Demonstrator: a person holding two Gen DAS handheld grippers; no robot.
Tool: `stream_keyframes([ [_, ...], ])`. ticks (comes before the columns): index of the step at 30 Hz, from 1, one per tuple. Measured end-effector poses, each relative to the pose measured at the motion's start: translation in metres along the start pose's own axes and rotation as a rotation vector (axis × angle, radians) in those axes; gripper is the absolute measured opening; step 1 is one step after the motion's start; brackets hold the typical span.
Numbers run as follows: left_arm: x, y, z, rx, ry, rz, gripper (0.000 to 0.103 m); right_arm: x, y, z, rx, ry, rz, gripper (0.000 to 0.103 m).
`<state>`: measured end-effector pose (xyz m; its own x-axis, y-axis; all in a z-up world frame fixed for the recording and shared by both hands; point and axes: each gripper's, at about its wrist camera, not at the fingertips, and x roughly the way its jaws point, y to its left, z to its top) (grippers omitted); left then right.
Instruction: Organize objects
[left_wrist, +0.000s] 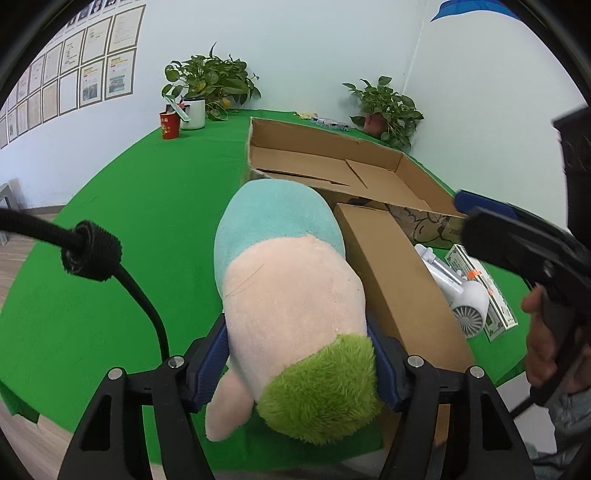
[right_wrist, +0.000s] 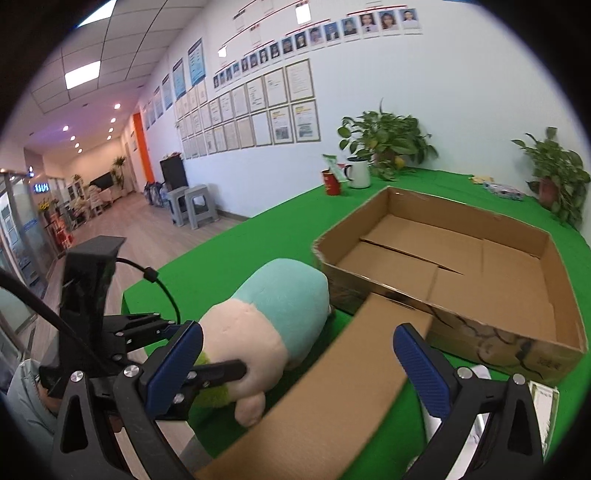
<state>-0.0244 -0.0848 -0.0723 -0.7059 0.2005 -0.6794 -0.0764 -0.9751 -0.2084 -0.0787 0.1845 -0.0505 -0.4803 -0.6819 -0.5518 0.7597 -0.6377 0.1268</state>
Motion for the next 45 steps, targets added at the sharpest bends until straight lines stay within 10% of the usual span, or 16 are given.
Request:
stream_keyframes([
  [12, -0.04, 0.037, -0.038, -0.069, -0.007, -0.002, 0.065, 0.061, 0.048, 0.005, -0.004, 0.212, 0.206, 0.102],
  [22, -0.045, 0.029, -0.049, -0.019, -0.03, -0.022, 0.065, 0.092, 0.044, 0.002, 0.053, 0.328, 0.175, 0.102],
  [45, -0.042, -0.002, -0.027, 0.063, -0.038, 0.022, 0.057, 0.103, 0.055, 0.004, 0.022, 0.263, 0.083, 0.069],
])
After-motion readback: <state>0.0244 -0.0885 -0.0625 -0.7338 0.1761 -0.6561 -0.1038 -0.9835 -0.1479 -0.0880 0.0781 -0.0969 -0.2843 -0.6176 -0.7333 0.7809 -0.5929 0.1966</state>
